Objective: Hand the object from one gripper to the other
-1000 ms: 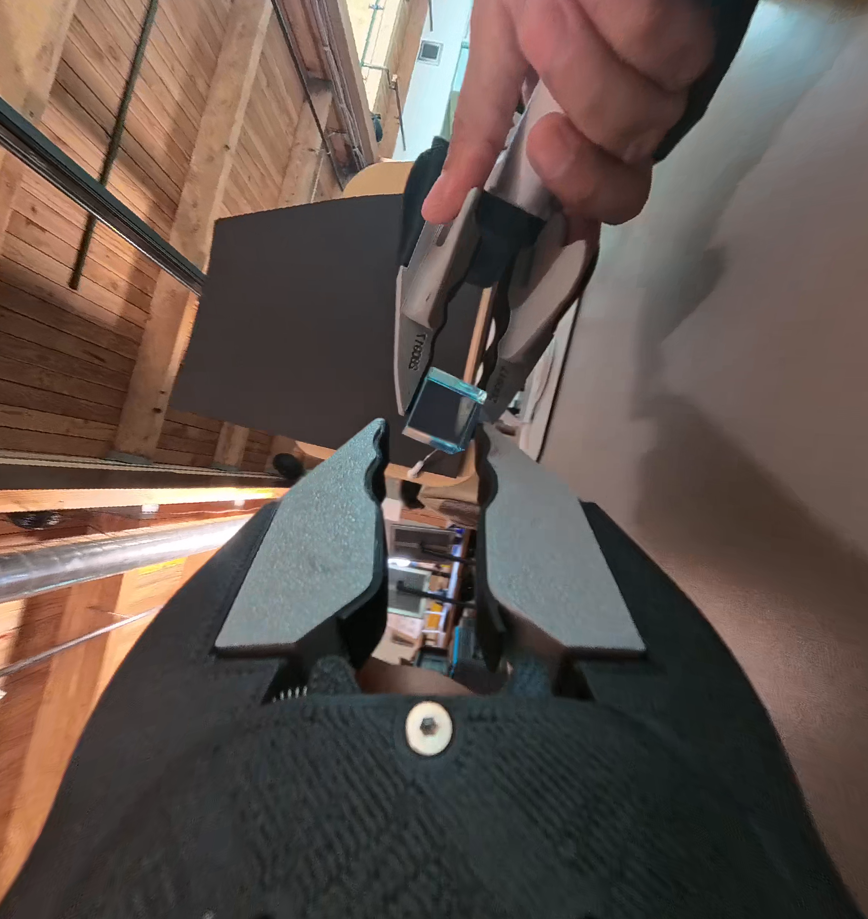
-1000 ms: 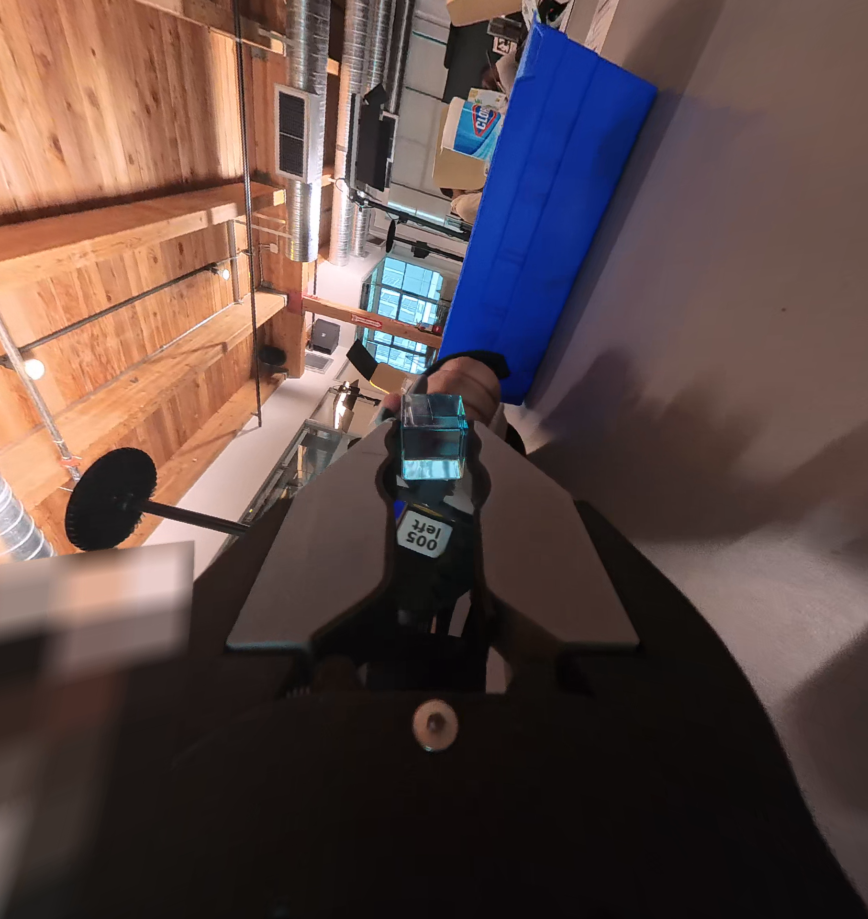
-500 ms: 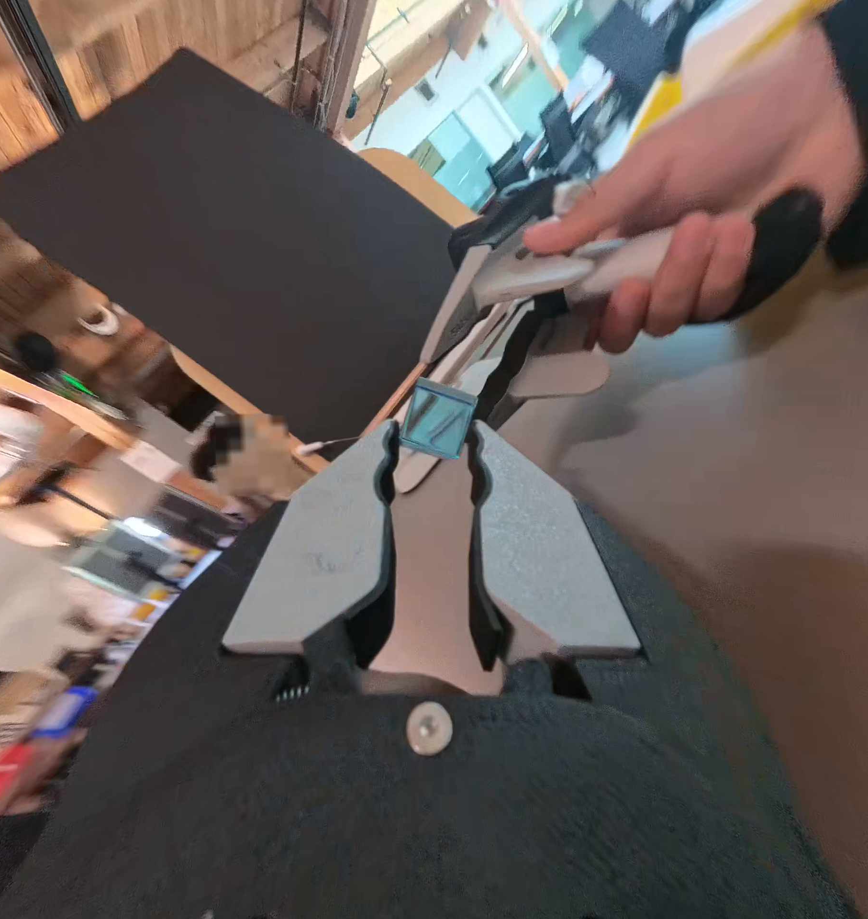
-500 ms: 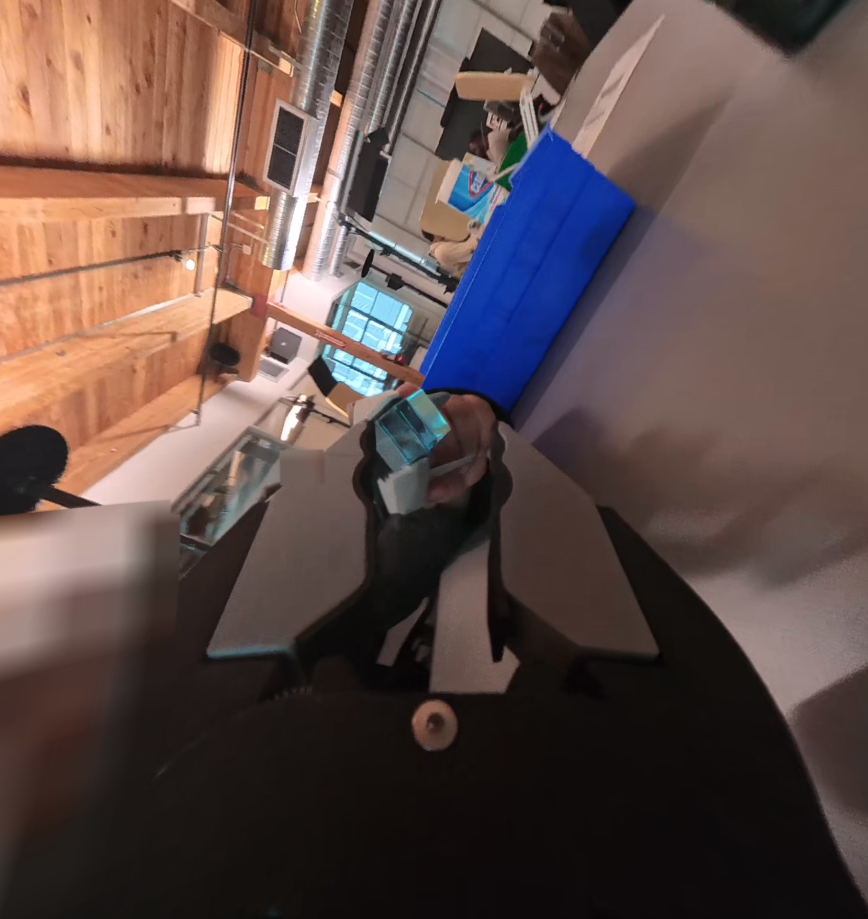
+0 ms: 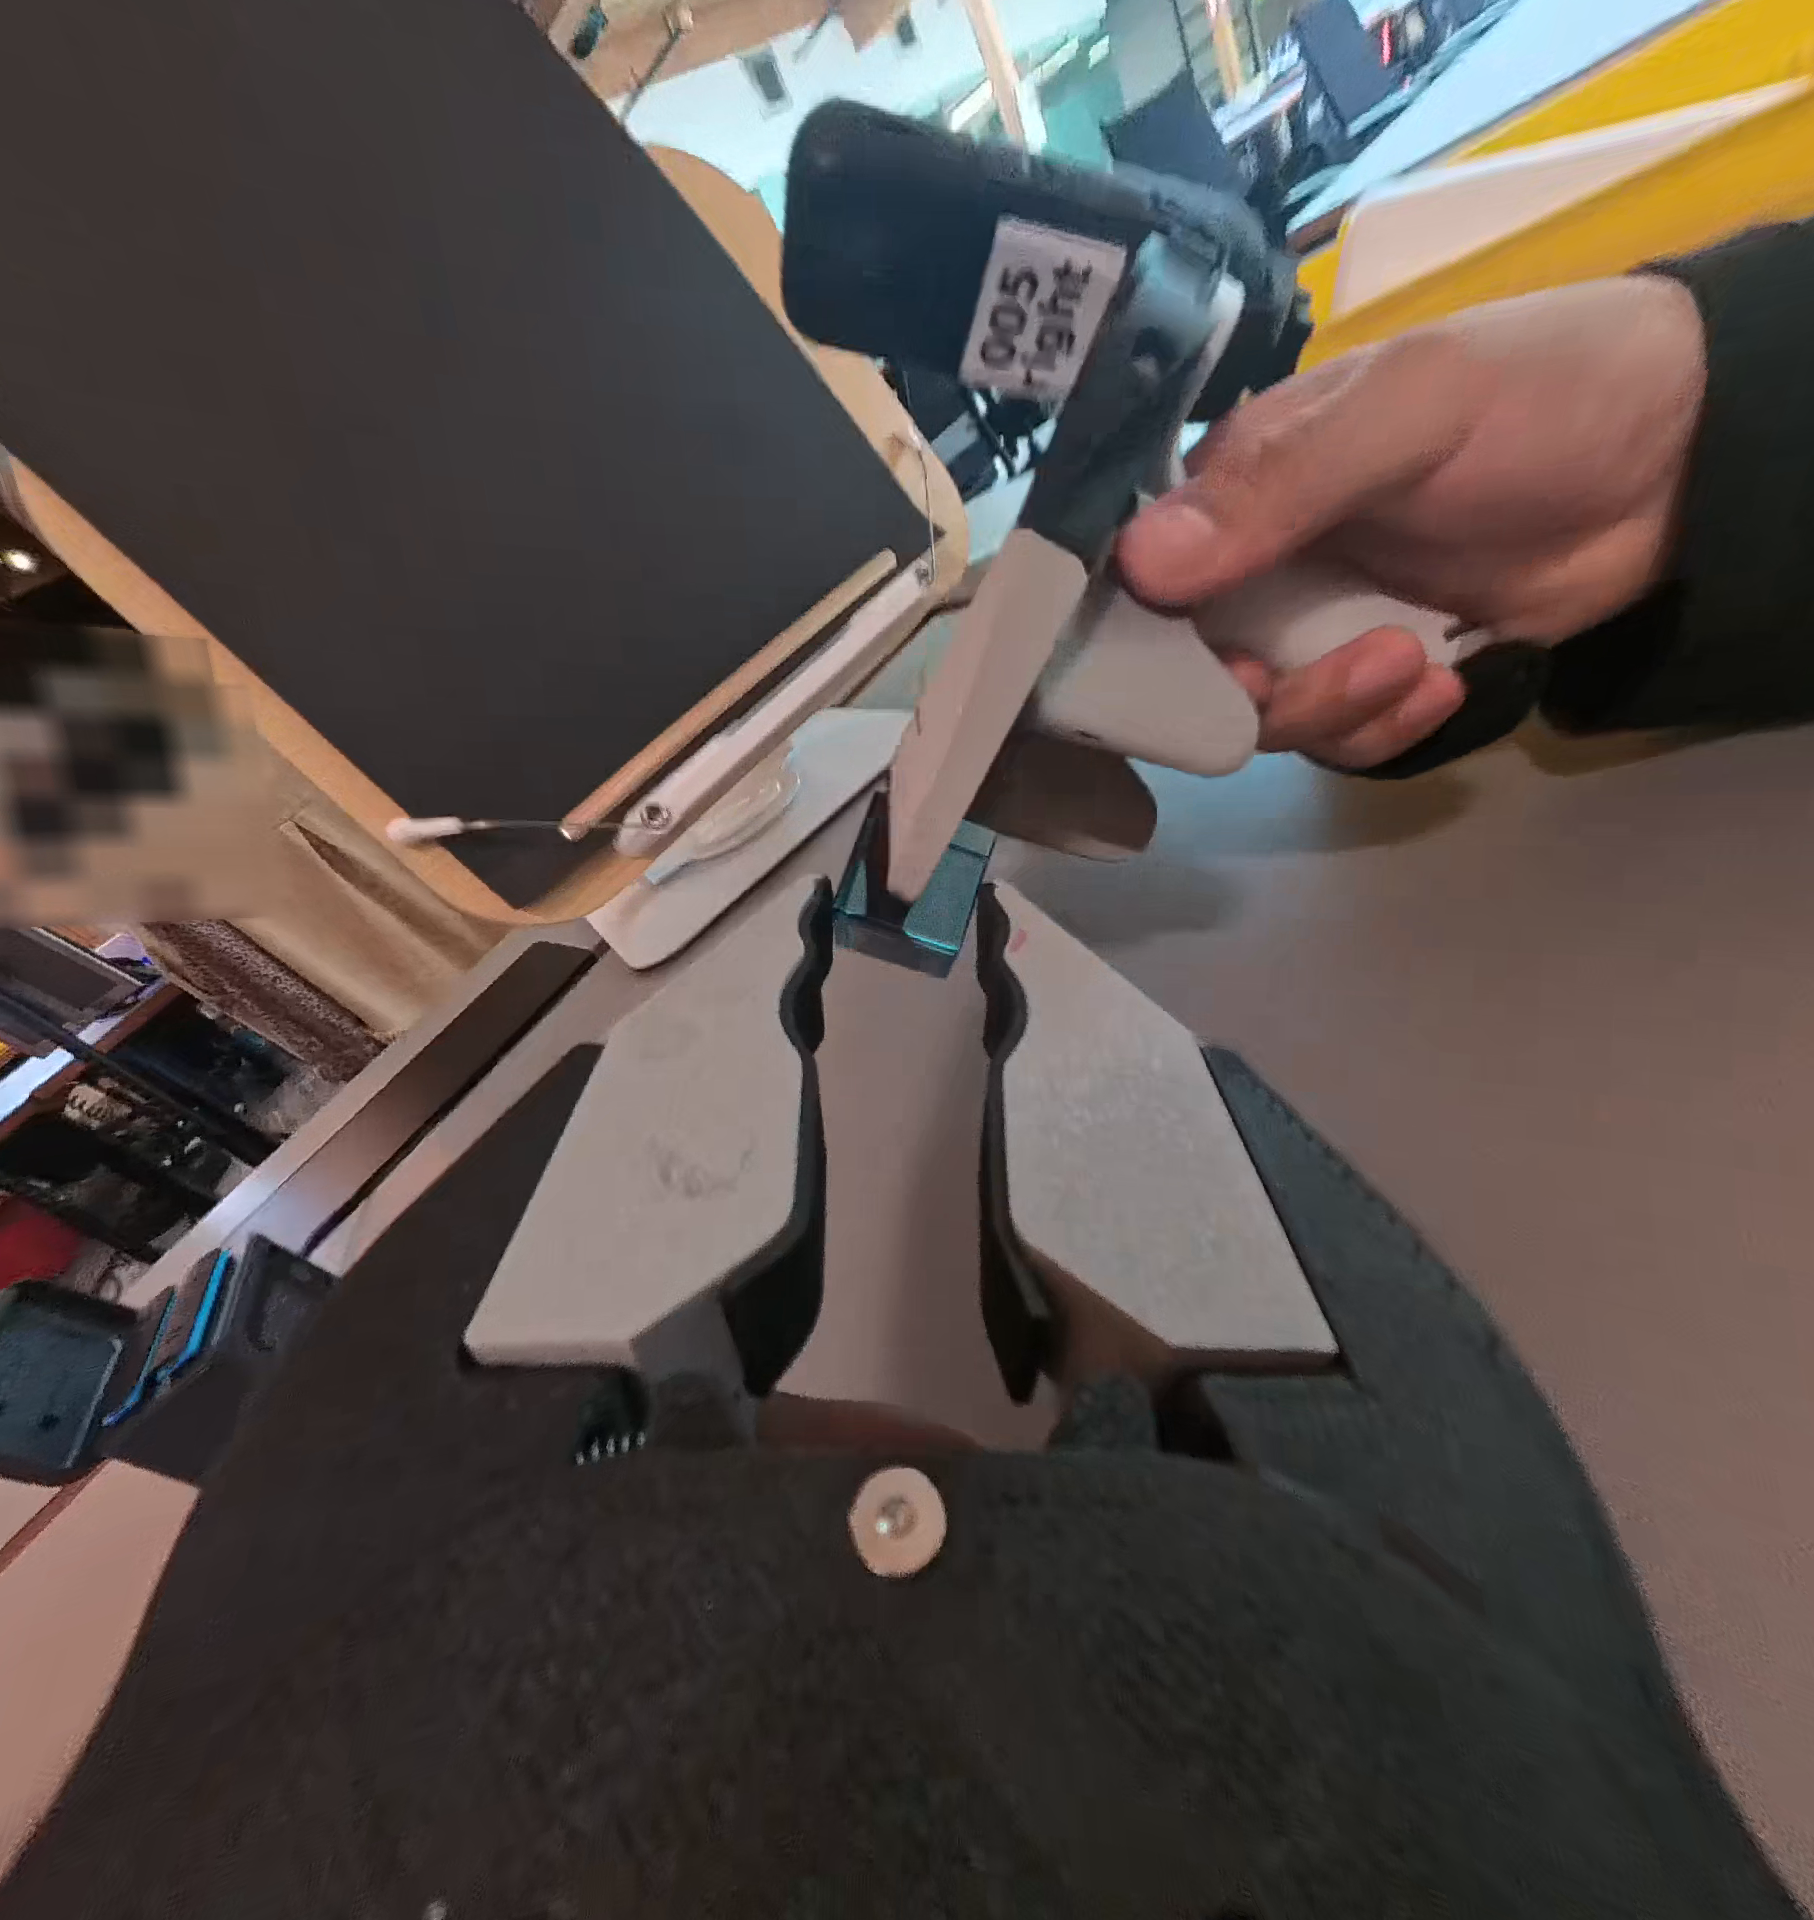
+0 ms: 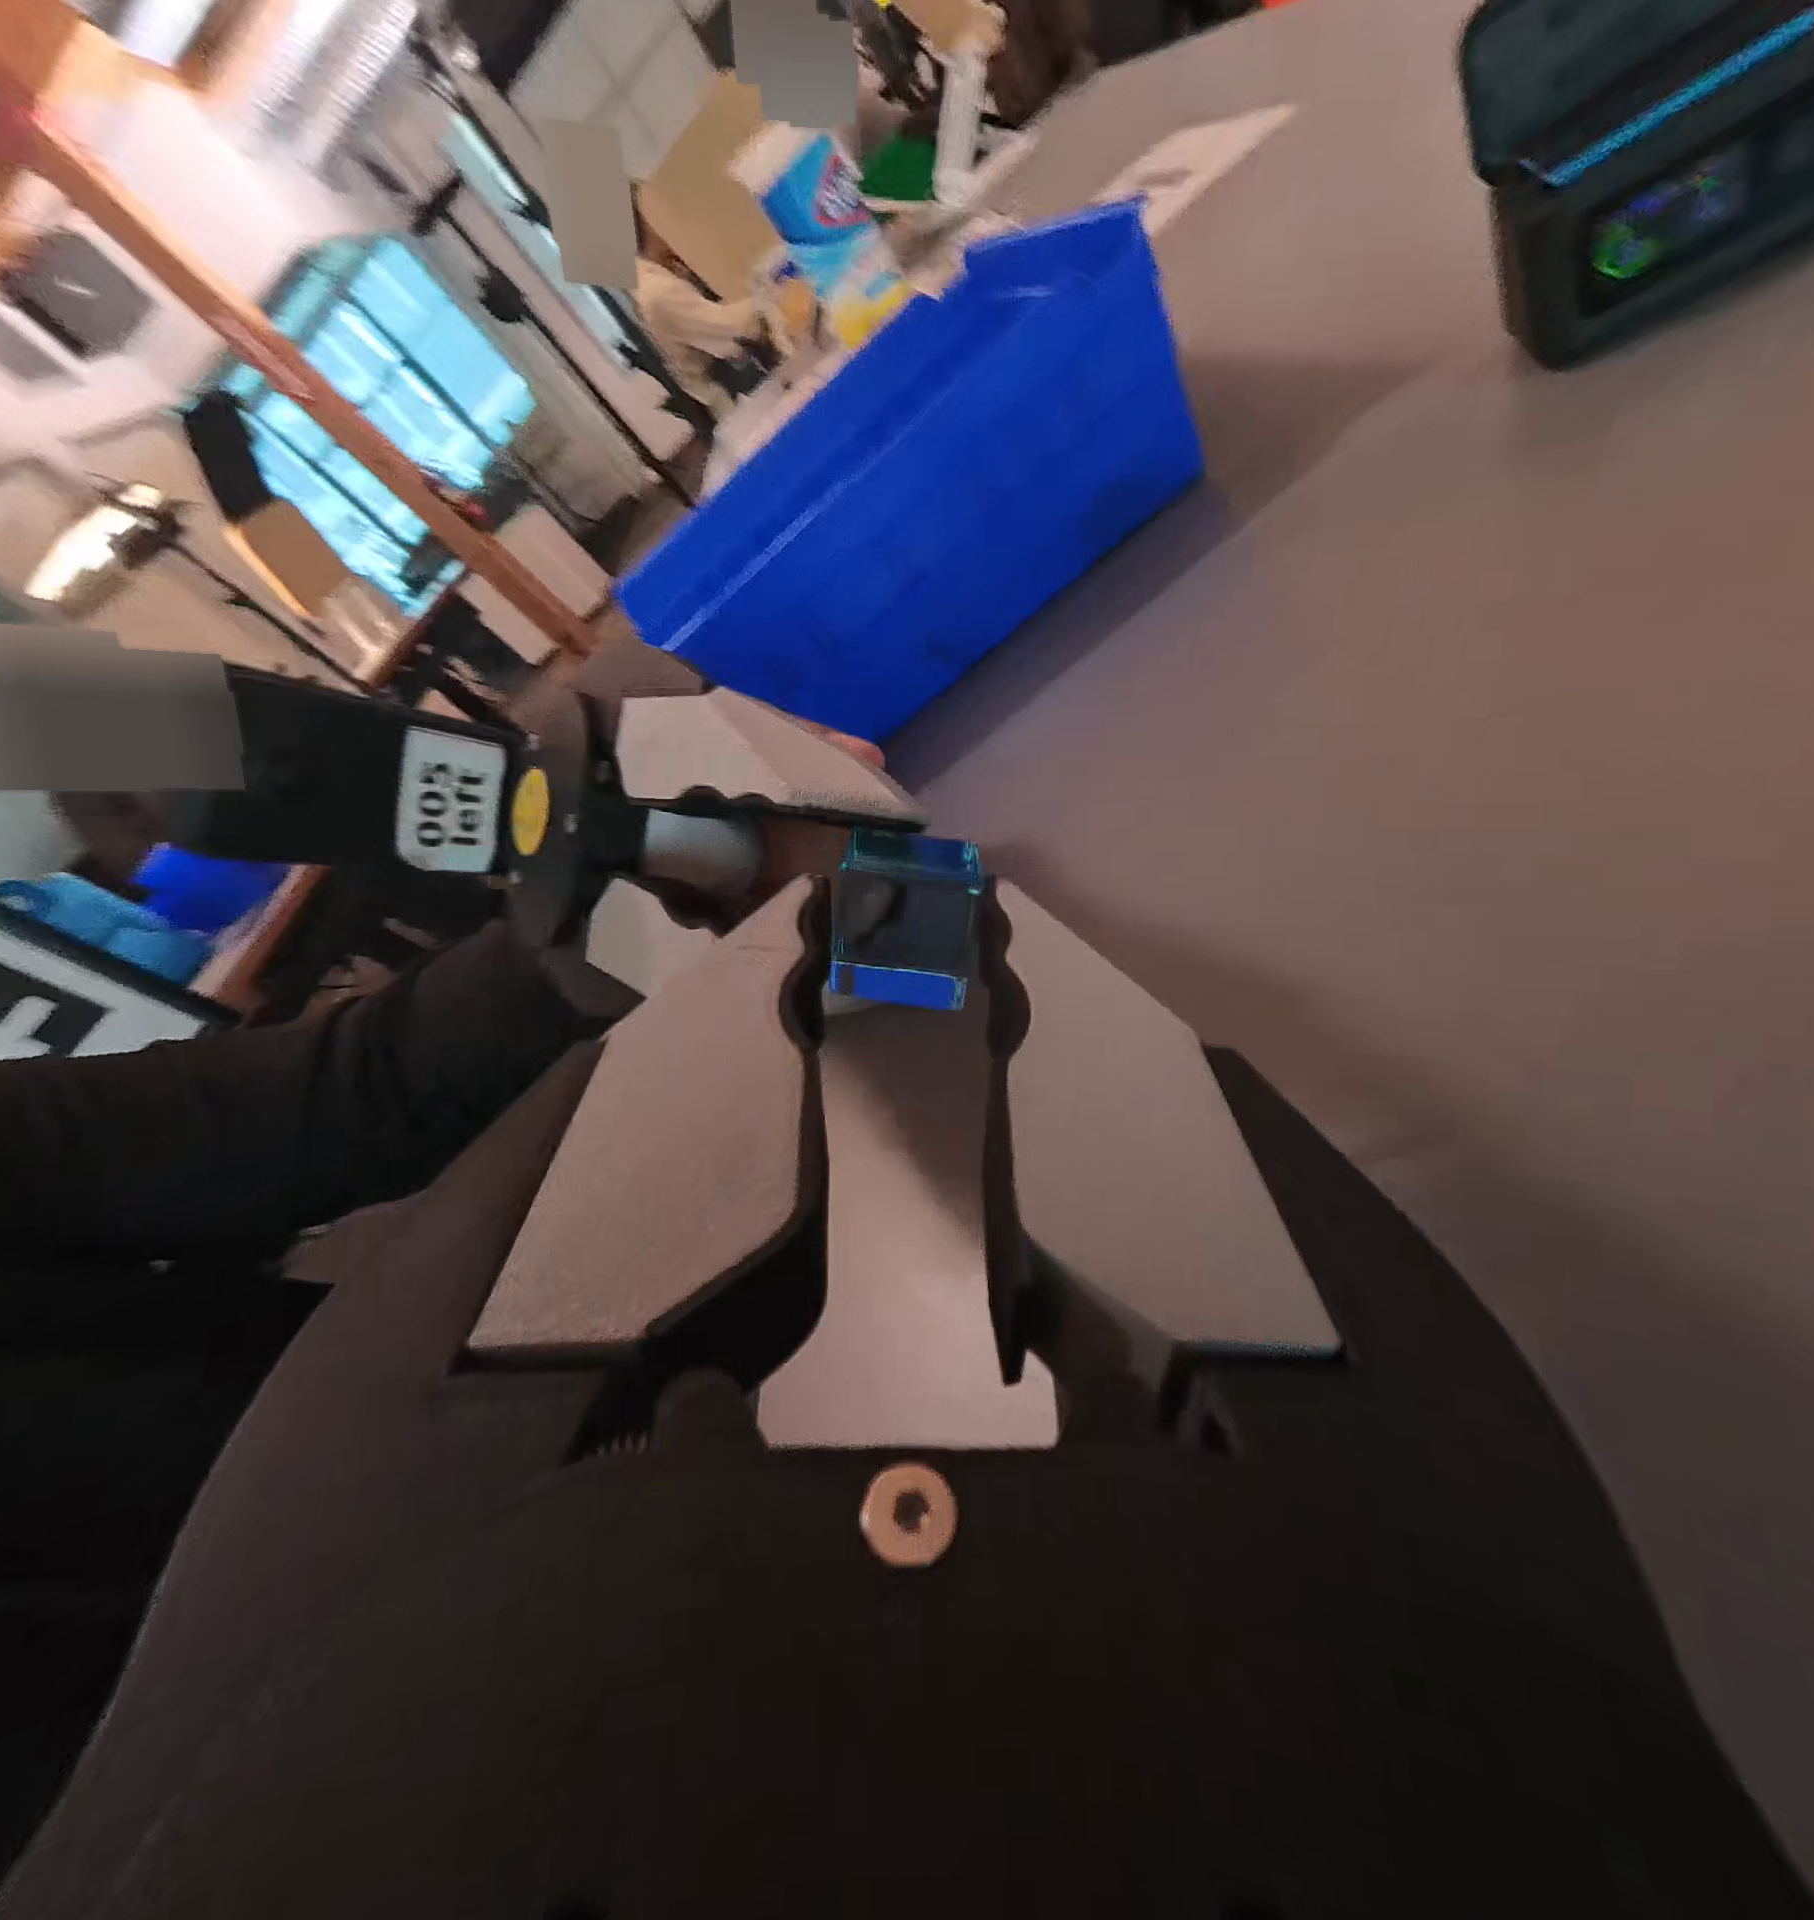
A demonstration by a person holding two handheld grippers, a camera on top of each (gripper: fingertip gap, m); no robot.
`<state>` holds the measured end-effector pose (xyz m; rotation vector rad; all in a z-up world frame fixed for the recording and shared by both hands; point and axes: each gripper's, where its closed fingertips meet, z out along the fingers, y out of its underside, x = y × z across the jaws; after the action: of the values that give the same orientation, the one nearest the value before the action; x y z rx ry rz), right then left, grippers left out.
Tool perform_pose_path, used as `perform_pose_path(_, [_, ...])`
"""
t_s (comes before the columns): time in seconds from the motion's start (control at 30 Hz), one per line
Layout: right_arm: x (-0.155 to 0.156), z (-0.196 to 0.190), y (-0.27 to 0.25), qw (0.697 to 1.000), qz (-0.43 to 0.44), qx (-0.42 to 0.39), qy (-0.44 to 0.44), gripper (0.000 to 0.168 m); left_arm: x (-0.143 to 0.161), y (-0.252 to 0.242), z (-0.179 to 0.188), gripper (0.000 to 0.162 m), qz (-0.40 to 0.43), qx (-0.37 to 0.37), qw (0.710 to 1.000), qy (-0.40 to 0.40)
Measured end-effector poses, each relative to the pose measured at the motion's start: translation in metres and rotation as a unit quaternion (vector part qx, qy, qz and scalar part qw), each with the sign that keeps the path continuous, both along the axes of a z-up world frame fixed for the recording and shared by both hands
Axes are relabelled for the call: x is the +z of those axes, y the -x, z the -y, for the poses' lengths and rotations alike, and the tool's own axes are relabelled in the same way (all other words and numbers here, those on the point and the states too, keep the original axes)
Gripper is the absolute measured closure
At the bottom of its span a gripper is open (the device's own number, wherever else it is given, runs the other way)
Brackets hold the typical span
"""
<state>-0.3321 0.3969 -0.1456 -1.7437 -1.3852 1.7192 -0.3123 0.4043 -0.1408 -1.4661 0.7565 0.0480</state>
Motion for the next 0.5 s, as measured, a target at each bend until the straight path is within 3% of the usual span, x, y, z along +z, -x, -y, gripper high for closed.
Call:
perform_pose_path(0.13, [-0.010,-0.017,0.000,0.997,0.035,-0.052,-0.047,0.144,-0.010,0.005,-0.008,0.133,0.016,0.023,0.999,0.029])
perform_pose_path(0.3, [0.009,-0.058,-0.009,0.971,0.015,-0.176,-0.160,0.144,-0.007,0.027,-0.017,0.128,0.055,0.072,0.995,0.041])
perform_pose_path(0.4, [0.046,-0.081,-0.028,0.923,-0.034,-0.274,-0.268,0.145,-0.005,0.038,-0.019,0.127,0.094,0.083,0.990,0.057])
perform_pose_path(0.5, [0.103,-0.081,-0.062,0.850,-0.114,-0.353,-0.374,0.144,-0.005,0.042,-0.020,0.128,0.118,0.082,0.987,0.065])
